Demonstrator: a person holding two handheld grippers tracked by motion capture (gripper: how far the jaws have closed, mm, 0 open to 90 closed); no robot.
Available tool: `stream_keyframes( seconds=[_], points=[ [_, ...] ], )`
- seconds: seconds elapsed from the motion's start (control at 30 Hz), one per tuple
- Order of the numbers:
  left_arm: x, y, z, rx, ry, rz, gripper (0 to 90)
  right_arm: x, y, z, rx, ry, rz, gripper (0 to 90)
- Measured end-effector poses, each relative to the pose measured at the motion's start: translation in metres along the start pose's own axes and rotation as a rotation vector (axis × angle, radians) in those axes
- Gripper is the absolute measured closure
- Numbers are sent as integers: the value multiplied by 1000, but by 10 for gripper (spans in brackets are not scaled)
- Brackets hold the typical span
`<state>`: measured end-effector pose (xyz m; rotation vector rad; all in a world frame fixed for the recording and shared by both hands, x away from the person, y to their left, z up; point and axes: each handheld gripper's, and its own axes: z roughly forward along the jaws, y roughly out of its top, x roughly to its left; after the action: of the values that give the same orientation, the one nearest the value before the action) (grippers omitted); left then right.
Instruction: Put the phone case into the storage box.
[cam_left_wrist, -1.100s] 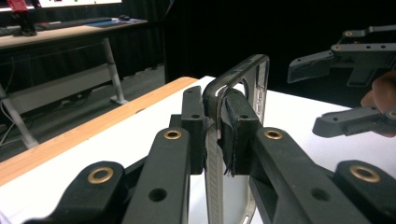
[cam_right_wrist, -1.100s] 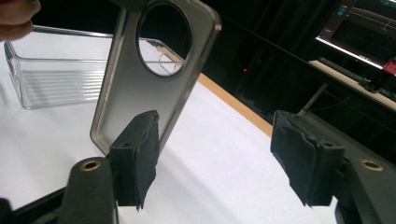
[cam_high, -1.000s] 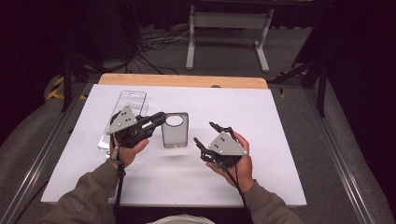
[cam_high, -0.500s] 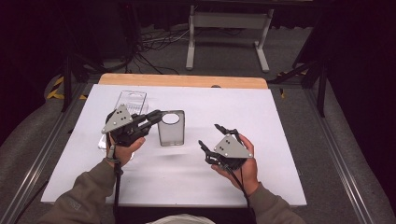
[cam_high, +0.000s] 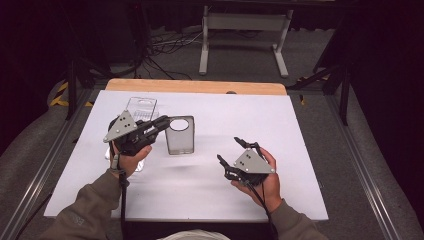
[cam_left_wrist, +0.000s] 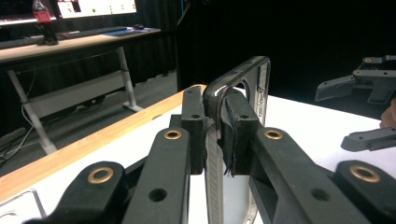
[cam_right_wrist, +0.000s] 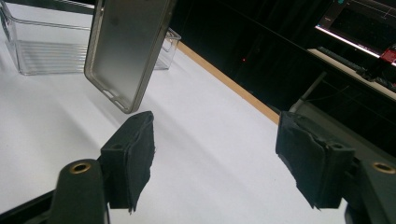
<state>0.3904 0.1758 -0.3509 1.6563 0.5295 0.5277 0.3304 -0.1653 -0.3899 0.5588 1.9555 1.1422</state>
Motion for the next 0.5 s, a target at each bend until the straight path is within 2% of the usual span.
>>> stream_keyframes(
  seconds=[0.5],
  points=[
    [6, 4, -7, -4, 18, -1, 808, -2, -13, -7, 9, 1, 13, 262]
  ],
)
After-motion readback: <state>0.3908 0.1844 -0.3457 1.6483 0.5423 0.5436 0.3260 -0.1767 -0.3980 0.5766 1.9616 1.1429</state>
